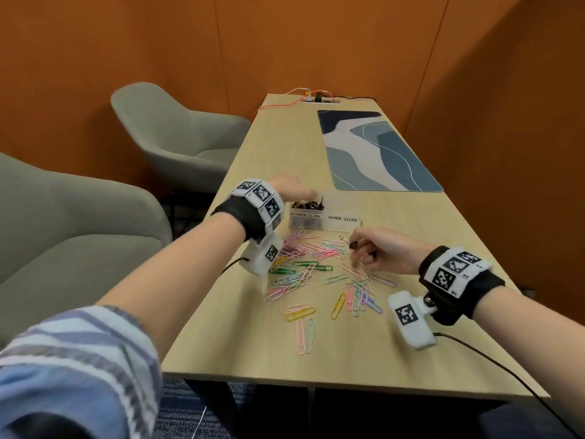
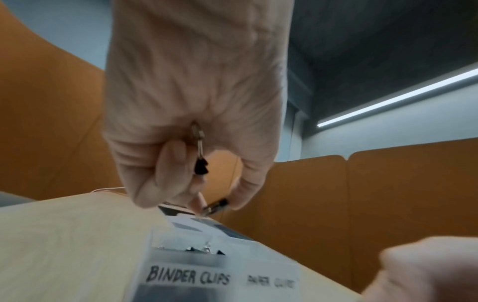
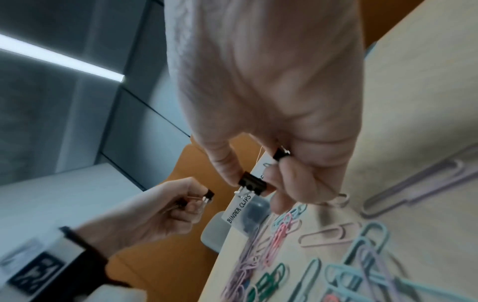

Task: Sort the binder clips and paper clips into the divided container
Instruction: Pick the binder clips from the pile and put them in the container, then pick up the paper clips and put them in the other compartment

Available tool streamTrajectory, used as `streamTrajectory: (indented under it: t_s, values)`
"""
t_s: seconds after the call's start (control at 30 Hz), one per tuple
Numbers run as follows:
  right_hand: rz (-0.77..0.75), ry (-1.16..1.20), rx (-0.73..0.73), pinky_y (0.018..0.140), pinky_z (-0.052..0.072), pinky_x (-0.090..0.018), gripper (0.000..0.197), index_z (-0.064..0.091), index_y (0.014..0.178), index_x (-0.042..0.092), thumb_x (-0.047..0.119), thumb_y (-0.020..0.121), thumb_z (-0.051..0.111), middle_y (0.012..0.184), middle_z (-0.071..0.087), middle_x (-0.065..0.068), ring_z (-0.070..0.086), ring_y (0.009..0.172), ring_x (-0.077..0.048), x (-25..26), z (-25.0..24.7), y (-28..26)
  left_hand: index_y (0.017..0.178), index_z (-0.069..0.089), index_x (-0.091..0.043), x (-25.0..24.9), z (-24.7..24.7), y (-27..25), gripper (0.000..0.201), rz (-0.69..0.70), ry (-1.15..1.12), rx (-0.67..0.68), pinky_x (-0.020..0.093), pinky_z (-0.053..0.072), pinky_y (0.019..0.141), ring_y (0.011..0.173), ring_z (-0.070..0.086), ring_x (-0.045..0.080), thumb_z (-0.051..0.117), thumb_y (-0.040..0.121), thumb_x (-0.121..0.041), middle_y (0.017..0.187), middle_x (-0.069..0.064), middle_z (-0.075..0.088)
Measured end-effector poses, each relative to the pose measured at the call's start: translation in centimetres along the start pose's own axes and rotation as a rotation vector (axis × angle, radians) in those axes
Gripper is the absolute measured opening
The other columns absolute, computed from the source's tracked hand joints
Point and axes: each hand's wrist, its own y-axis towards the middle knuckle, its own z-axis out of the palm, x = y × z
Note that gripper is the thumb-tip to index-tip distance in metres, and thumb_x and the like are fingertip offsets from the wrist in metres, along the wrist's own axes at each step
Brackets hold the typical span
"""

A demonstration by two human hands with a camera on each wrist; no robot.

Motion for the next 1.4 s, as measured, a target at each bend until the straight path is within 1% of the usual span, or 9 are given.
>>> streamTrajectory:
  t_s: [0.2, 0.43, 0.6, 0.87, 0.93, 1.03, 1.13, 1.3, 1.4]
  values:
    - [-0.051, 0.063, -0.016, 0.039, 0.026, -0.016, 0.011, 0.049, 0.079, 0.009, 0.015, 0.087, 0.053, 0.073, 0.058, -0.012, 0.026, 0.046, -0.010, 2.1, 0.4, 1.0, 0.106, 0.058, -0.008, -1.2, 0.5, 3.2, 0.027, -0.076, 0.075, -0.057, 0.032, 0.047, 0.080, 0.092, 0.054, 0.027, 0.059, 0.086, -0.025, 0.119, 0.014, 0.063]
    - [-0.132, 0.179, -0.043, 0.037, 0.022, -0.014, 0.016, 0.046, 0.073, 0.010, 0.002, 0.085, 0.052, 0.069, 0.052, -0.010, 0.025, 0.043, -0.007, 6.1, 0.3, 3.1, 0.111, 0.063, 0.001, -0.7, 0.7, 5.1, 0.034, -0.080, -0.054, -0.057, 0.038, 0.056, 0.091, 0.099, 0.069, 0.027, 0.063, 0.087, -0.022, 0.110, 0.016, 0.070]
    - [-0.170, 0.062, -0.176, 0.034, 0.027, -0.016, 0.015, 0.046, 0.071, 0.003, -0.008, 0.082, 0.050, 0.067, 0.053, -0.015, 0.031, 0.040, -0.008, 9.4, 1.6, 5.7, 0.114, 0.058, -0.004, 1.7, -0.5, 4.6, 0.026, -0.037, -0.309, -0.112, 0.032, 0.061, 0.068, 0.073, 0.069, 0.019, 0.053, 0.093, -0.018, 0.098, 0.012, 0.067]
    - [-0.176, -0.388, -0.251, 0.063, 0.045, -0.031, 0.017, 0.048, 0.067, 0.005, 0.000, 0.082, 0.051, 0.066, 0.052, -0.012, 0.055, 0.066, -0.027, 11.3, 4.9, 9.4, 0.091, 0.063, -0.013, 5.7, -0.9, 1.1, 0.010, 0.025, -0.245, -0.140, 0.021, 0.049, 0.052, 0.062, 0.059, 0.011, 0.056, 0.090, -0.020, 0.081, 0.002, 0.063]
    - [-0.191, -0.431, -0.261, 0.077, 0.054, -0.037, 0.008, 0.055, 0.083, 0.000, 0.005, 0.087, 0.050, 0.079, 0.056, -0.014, 0.058, 0.073, -0.027, 11.4, 5.2, 8.5, 0.093, 0.064, -0.012, 6.0, -0.5, 0.2, 0.012, 0.033, -0.184, -0.113, 0.021, 0.049, 0.053, 0.063, 0.058, 0.011, 0.057, 0.089, -0.020, 0.081, 0.002, 0.063]
    - [-0.308, -0.609, -0.316, 0.085, 0.055, -0.040, 0.031, 0.057, 0.116, 0.001, 0.008, 0.091, 0.040, 0.104, 0.060, -0.015, 0.059, 0.080, -0.025, 11.1, 5.0, 6.4, 0.106, 0.065, -0.009, 6.3, 0.3, -0.9, 0.022, 0.025, -0.061, -0.042, 0.021, 0.050, 0.052, 0.073, 0.058, 0.015, 0.056, 0.091, -0.022, 0.091, 0.003, 0.061]
    - [-0.401, -0.705, -0.259, 0.072, 0.054, -0.032, 0.035, 0.063, 0.110, 0.008, 0.003, 0.090, 0.035, 0.099, 0.062, -0.009, 0.060, 0.083, -0.022, 9.9, 4.3, 3.3, 0.125, 0.054, -0.009, 6.5, 1.4, -2.0, 0.035, -0.005, 0.079, 0.076, 0.025, 0.053, 0.062, 0.097, 0.058, 0.023, 0.049, 0.095, -0.027, 0.118, 0.007, 0.058]
    - [-0.170, -1.043, -0.087, 0.056, 0.043, -0.021, 0.033, 0.060, 0.106, 0.008, 0.001, 0.091, 0.032, 0.107, 0.060, -0.011, 0.055, 0.084, -0.021, 5.2, 2.8, -0.2, 0.138, 0.045, -0.010, 6.8, 3.9, -2.5, 0.047, -0.030, 0.268, 0.123, 0.035, 0.046, 0.094, 0.120, 0.052, 0.031, 0.036, 0.099, -0.036, 0.138, 0.013, 0.049]
    - [-0.142, -1.216, -0.131, 0.073, 0.049, -0.029, 0.037, 0.053, 0.123, 0.000, 0.005, 0.091, 0.035, 0.127, 0.054, -0.017, 0.052, 0.100, -0.027, 2.5, 2.6, 0.6, 0.138, 0.045, -0.017, 5.8, 5.2, -1.8, 0.048, 0.001, 0.319, 0.124, 0.048, 0.036, 0.109, 0.129, 0.041, 0.034, 0.033, 0.098, -0.041, 0.141, 0.014, 0.041]
